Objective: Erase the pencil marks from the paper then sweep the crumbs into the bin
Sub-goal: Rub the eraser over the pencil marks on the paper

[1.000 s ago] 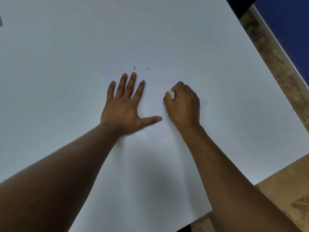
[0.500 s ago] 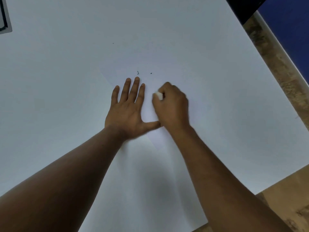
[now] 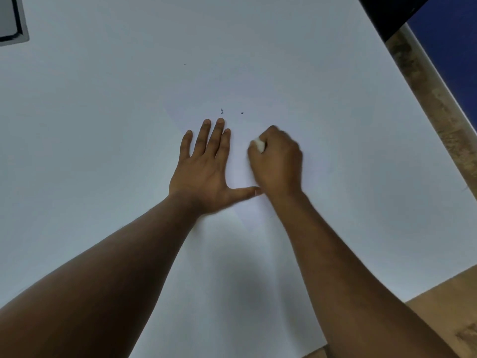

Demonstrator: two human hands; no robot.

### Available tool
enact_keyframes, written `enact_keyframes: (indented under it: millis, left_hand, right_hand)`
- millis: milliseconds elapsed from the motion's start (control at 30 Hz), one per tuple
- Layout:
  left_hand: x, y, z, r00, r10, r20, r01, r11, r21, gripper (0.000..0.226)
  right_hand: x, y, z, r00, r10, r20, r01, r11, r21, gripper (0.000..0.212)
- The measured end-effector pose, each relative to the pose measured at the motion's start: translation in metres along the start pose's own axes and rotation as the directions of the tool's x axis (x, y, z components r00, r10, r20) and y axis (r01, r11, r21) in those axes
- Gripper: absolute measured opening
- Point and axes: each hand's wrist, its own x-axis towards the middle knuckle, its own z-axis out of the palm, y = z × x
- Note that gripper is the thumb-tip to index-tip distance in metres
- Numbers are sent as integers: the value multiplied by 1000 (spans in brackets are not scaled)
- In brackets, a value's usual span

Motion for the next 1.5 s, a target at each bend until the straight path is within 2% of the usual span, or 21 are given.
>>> enact_keyframes:
  millis: [100,200,333,400,500,600,733,800,900,1000,1067,1133,1200,1367,1500]
  left_hand:
    - [0,0,1,1000,9,-10,-9,1000,11,130]
    - [-1,2,-1,1000,-7,6,7,1000,-19,132]
    - [-1,1,-1,1000,-9,-7,9,1000,-23,132]
    - [-1,1,0,1000,-10,-4,10,1000,-13,132]
    - [0,-1,1,1000,12,-13,-12,1000,-5,130]
    - [0,-1,1,999,27,-28,-27,1000,0,127]
    - [-1,1,-1,1000,1,-1,-1,1000,-21,129]
    - [0,1,-1,1000,-2,0,2,1000,-19,129]
    - [0,0,-1,1000,-2,5,2,1000,-22,128]
    - [0,-1,0,1000,9,-10,-9,1000,-27,127]
    - [0,-1,2,1000,14,-23,-15,1000,-22,126]
    - [0,-1,1,1000,12,-22,-12,1000,-23,126]
    - [0,-1,1,1000,4,-15,-4,999,-35,126]
    - [1,-1,-1,1000,-13,5,13,1000,-27,128]
    - [0,-1,0,1000,-12,0,12,999,-30,125]
  right_hand:
    - [-11,-8,7,999,-44,10,44,999,-19,13]
    - [6,17,-6,995,65,-75,-73,992,-103,16]
    - [17,34,-17,987,145,-64,-151,984,-97,14]
    - [15,26,-14,990,124,-65,-126,991,-41,14]
    - [2,0,-1,1000,6,-19,-6,1000,30,14]
    - [-8,-10,9,996,-81,23,82,997,-17,13]
    - [14,28,-13,995,68,-72,-77,990,-120,16]
    - [20,41,-21,992,111,-60,-117,987,-111,13]
    - [17,38,-19,998,28,-56,-29,999,-23,10]
    - [5,24,-12,986,-164,7,163,983,80,11]
    - [-5,18,-6,958,-276,75,269,959,90,14]
    - [-7,20,-3,941,-325,90,322,945,48,12]
    - [4,31,-8,951,-301,64,303,953,-12,10]
    - [35,64,-30,990,-137,33,140,982,-130,14]
    - [36,69,-47,996,-63,56,63,998,3,15]
